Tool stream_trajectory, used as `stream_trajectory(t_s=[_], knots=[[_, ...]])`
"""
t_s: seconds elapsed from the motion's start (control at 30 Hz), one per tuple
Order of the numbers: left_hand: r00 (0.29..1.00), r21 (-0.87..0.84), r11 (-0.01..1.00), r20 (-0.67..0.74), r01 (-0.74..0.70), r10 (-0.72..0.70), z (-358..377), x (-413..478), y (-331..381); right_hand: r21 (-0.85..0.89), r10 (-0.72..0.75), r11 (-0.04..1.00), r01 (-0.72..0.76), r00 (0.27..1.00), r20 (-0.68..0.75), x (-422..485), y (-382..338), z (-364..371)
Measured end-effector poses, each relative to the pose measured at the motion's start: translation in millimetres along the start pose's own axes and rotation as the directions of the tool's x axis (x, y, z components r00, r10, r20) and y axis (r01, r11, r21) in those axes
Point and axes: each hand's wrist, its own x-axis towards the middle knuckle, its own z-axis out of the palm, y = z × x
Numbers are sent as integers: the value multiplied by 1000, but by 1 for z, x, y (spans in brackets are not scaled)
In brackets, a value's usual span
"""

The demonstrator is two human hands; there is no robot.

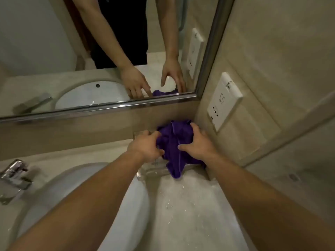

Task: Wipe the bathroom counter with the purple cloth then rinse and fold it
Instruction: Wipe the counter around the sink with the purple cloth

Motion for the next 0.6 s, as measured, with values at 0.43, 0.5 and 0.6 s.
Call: stream_trajectory(t_s=[0.43, 0.5, 0.6], knots=[[994, -127, 987, -37, 102, -107, 42, 48, 11, -177, -48, 983, 45, 999, -10, 53, 20, 34], [988, -230, 966, -68, 118, -137, 39, 44, 15, -156, -74, 985, 68, 997, -32, 50, 19, 30], [982, -283, 953, -116, 109, -147, 31, 31, 18, -105, -122, 987, 118, 992, -29, 38, 17, 22]])
